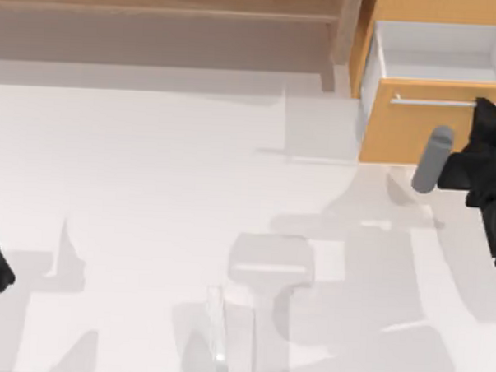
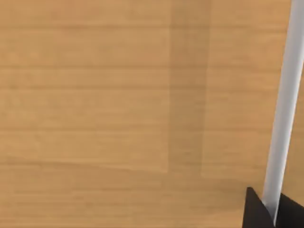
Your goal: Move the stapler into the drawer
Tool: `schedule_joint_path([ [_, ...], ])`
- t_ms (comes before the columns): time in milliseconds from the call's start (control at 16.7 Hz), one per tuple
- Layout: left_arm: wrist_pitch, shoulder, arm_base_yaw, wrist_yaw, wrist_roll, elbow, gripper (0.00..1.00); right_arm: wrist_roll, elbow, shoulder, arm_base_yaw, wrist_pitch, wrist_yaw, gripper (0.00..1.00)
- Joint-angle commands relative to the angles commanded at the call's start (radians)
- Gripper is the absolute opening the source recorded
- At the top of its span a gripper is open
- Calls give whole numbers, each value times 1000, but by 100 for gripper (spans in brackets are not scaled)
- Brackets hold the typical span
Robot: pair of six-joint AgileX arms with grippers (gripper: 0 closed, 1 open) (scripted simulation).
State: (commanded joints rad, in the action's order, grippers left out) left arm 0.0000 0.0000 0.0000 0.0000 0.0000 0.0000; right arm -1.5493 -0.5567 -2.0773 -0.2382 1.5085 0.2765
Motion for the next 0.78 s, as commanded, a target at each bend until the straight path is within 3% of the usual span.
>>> schedule_joint_path([
  [480,0,0,0,0,0,0,100,-6,55,16,-12,38,10,0],
  [780,0,0,0,0,0,0,100,-6,222,58,-59,153,58,0],
])
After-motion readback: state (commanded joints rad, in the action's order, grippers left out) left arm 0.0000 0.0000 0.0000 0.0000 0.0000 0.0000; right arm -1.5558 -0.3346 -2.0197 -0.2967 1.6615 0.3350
